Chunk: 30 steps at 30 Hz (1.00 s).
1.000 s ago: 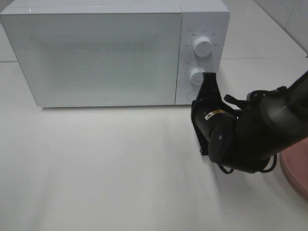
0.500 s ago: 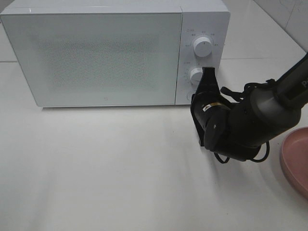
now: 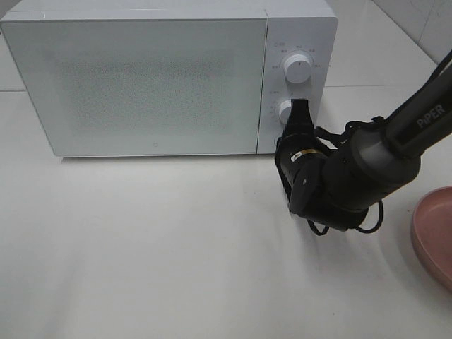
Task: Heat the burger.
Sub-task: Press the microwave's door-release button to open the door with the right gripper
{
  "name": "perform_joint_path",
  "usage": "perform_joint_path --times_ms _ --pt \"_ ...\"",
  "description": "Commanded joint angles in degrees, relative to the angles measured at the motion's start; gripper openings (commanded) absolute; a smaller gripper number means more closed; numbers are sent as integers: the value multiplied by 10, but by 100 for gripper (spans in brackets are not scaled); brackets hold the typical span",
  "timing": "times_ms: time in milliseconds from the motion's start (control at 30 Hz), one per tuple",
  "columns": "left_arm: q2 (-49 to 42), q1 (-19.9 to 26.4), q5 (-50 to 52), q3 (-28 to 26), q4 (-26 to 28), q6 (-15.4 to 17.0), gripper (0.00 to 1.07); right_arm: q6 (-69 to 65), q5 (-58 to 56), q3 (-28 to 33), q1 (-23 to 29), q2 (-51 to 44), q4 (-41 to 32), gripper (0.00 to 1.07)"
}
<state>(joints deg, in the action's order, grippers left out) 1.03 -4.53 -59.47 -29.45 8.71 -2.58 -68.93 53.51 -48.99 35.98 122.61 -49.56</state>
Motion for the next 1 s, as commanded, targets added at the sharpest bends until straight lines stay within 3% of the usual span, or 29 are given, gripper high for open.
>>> perform_joint_path --times_ms 33,633,1000 --pt "1 -3 3 1 2 2 100 2 -1 -11 -1 3 7 0" --pt "1 -3 3 1 2 2 100 11 3 -68 -7 41 -1 0" --pt "1 -3 3 1 2 2 100 13 64 -69 -7 41 -6 0"
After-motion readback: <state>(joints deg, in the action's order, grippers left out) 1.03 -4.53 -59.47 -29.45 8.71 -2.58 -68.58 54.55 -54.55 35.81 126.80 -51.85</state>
